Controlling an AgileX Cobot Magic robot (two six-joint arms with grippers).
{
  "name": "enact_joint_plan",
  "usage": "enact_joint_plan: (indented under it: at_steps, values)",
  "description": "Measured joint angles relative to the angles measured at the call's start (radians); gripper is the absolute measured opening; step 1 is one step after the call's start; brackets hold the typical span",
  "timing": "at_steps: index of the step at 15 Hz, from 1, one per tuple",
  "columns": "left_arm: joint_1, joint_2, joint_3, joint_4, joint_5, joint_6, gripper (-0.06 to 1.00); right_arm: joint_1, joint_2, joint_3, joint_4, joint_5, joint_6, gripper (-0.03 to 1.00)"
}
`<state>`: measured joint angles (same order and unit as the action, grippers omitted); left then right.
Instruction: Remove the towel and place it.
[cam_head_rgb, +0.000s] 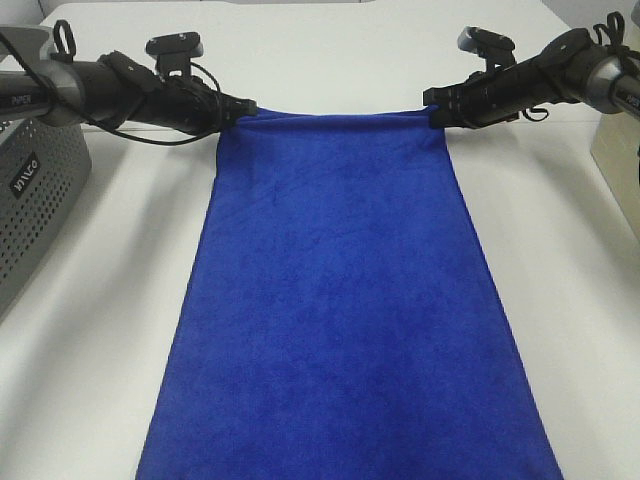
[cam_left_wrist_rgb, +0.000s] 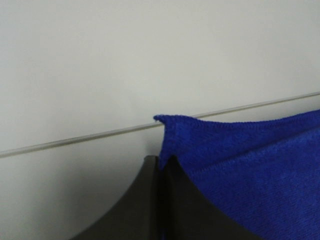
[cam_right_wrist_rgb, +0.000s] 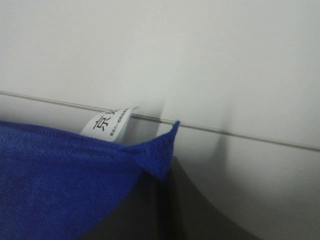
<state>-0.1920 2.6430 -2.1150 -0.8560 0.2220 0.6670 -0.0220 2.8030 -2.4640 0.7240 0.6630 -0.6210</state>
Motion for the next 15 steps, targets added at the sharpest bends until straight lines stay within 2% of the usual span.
enact_joint_plan:
  at_steps: [6,7,9,11,12,14,15]
  values:
    - [-0.024,0.021,0.0,0.0,-0.093,0.003,0.0,0.0,0.024,0.0,0.006,-0.032,0.0,0.05]
    - [-0.025,0.021,0.0,0.001,-0.107,0.003,0.0,0.0,0.024,0.0,0.006,-0.036,0.0,0.1]
    - [-0.027,0.021,0.0,0.002,-0.128,0.007,0.03,0.0,0.024,0.0,0.025,-0.053,0.0,0.28]
    - [-0.027,0.021,0.0,0.002,-0.157,0.012,0.18,0.0,0.024,0.0,0.043,-0.058,-0.001,0.45]
    - [-0.027,0.021,0.0,0.002,-0.164,0.012,0.3,0.0,0.024,0.0,0.052,-0.053,-0.001,0.51]
    - [-0.027,0.021,0.0,0.002,-0.165,0.012,0.53,-0.001,0.024,0.0,0.061,-0.016,-0.001,0.57]
    - [-0.028,0.021,0.0,0.002,-0.165,0.012,0.57,-0.001,0.024,0.0,0.066,0.011,-0.001,0.58]
